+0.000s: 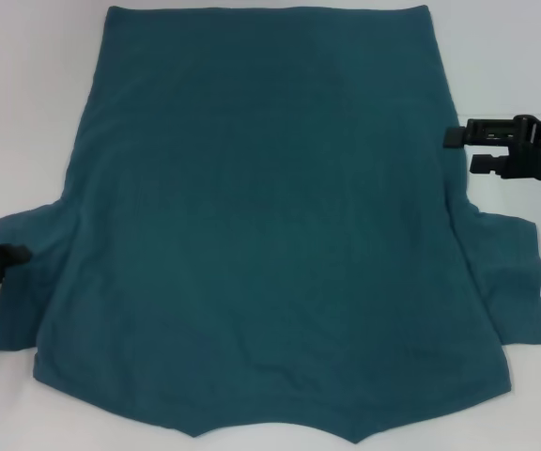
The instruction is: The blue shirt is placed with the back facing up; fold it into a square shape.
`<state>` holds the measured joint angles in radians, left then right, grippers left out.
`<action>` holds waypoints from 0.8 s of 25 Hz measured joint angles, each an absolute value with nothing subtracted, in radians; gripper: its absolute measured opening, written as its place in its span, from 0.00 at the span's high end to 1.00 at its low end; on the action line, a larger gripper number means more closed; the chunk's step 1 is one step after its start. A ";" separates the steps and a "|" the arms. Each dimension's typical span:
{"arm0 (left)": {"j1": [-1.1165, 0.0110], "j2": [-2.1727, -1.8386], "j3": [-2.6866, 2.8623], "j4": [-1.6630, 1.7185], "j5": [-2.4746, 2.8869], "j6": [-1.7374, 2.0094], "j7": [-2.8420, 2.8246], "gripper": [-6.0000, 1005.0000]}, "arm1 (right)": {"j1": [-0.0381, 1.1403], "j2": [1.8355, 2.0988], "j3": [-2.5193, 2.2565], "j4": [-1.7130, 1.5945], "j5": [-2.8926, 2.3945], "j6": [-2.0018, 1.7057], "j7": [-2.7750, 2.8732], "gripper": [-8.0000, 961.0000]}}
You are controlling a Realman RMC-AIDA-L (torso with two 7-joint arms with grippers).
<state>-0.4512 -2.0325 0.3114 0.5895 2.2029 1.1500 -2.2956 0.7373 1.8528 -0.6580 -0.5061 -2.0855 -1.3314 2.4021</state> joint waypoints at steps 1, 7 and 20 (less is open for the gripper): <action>-0.449 -2.033 0.330 0.598 2.203 1.151 -2.293 0.66 | 0.737 1.853 -0.658 -0.506 -2.086 -1.331 2.402 0.11; -0.448 -2.034 0.402 0.638 2.203 1.153 -2.276 0.78 | 0.738 1.853 -0.658 -0.506 -2.087 -1.331 2.402 0.11; -0.462 -2.037 0.528 0.859 2.314 1.210 -2.251 0.99 | 0.738 1.852 -0.662 -0.506 -2.088 -1.332 2.409 0.11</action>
